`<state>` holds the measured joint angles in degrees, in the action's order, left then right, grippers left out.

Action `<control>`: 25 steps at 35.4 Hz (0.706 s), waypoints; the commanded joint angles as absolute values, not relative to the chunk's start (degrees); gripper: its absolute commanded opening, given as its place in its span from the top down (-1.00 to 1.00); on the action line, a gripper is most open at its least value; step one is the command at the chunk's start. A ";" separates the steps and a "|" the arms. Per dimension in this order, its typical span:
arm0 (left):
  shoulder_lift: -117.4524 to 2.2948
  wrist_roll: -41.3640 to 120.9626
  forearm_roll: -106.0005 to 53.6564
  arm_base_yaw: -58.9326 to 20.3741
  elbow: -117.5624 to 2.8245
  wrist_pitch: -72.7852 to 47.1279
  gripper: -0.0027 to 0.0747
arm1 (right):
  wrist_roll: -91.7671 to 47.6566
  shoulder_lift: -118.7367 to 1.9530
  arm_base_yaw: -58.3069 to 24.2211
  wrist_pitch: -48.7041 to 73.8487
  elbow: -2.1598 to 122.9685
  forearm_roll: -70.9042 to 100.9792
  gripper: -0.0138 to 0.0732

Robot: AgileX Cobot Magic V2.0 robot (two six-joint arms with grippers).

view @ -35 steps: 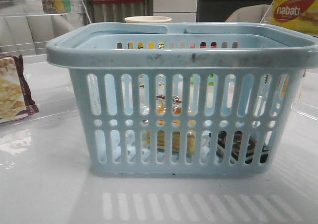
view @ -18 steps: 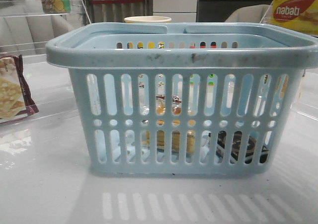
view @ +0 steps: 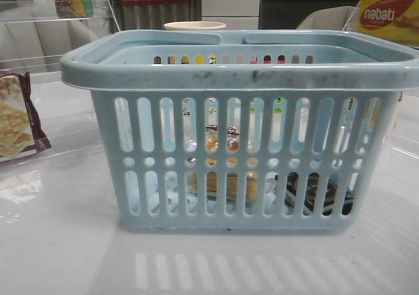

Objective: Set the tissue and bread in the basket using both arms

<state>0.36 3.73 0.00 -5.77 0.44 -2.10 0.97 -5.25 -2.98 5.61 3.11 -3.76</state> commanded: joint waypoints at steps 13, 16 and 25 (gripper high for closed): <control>1.32 3.11 -0.66 -5.78 0.31 3.28 0.69 | 0.66 1.64 -0.93 -0.78 -1.71 -2.22 0.52; 1.32 3.11 -0.66 -5.78 0.31 3.28 0.69 | 0.66 1.64 -0.93 -0.87 -1.71 -2.22 0.52; 1.32 3.11 -0.66 -5.78 0.31 3.28 0.69 | -5.45 1.64 -0.93 -5.00 -1.71 4.27 0.52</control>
<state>0.36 3.73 0.00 -5.77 0.44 -2.10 -3.08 0.62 -0.86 1.60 -1.62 2.16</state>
